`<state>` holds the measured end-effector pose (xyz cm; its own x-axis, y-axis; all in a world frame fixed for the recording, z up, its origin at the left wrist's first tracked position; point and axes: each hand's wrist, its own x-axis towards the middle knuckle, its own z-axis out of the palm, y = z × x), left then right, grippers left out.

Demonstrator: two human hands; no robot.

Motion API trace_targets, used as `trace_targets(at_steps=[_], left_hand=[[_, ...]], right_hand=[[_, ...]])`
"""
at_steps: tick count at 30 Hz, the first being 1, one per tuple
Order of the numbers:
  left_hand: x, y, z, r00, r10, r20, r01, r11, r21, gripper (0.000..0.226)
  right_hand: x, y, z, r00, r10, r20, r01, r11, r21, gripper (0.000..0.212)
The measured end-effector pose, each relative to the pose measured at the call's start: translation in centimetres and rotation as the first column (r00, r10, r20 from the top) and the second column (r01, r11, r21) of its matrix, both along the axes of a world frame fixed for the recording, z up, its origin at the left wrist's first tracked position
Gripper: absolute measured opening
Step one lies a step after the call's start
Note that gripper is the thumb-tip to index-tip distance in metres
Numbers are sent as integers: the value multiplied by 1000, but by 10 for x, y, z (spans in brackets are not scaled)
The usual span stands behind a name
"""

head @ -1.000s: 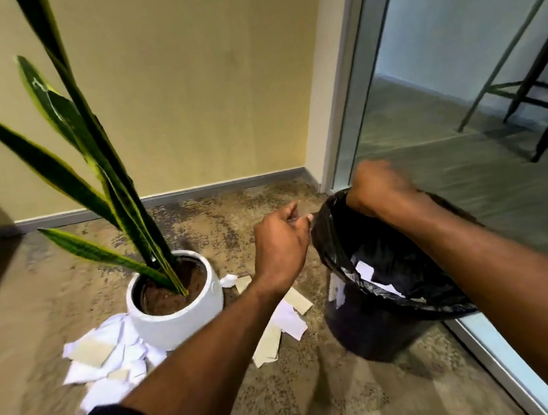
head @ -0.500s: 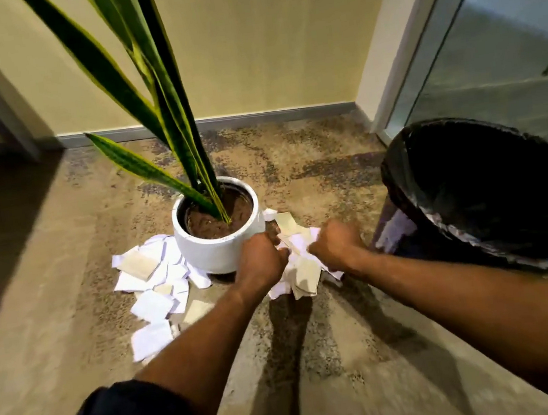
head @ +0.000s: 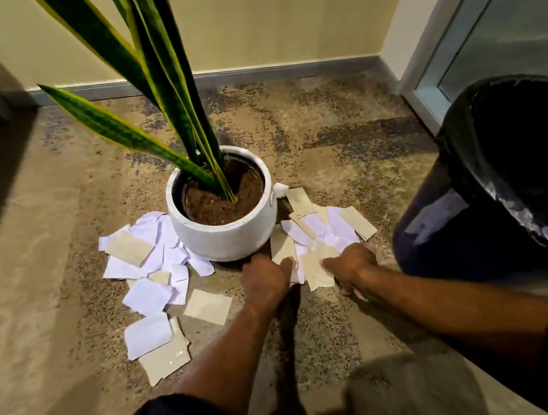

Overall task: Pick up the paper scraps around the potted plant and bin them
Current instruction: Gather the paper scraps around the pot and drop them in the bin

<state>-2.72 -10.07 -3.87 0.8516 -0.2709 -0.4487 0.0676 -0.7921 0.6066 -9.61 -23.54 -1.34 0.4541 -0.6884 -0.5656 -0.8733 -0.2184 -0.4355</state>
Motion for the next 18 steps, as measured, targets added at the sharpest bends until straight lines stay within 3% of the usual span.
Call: trace_targets(at_steps=[8, 18], left_hand=[[-2, -14, -18, 995, 75, 63, -82, 989, 120, 60], [6, -19, -24, 989, 119, -92, -108, 988, 110, 55]], right_hand=[[8, 6, -23, 996, -84, -11, 84, 996, 23, 50], [10, 5, -35, 979, -197, 58, 187, 972, 140, 40]])
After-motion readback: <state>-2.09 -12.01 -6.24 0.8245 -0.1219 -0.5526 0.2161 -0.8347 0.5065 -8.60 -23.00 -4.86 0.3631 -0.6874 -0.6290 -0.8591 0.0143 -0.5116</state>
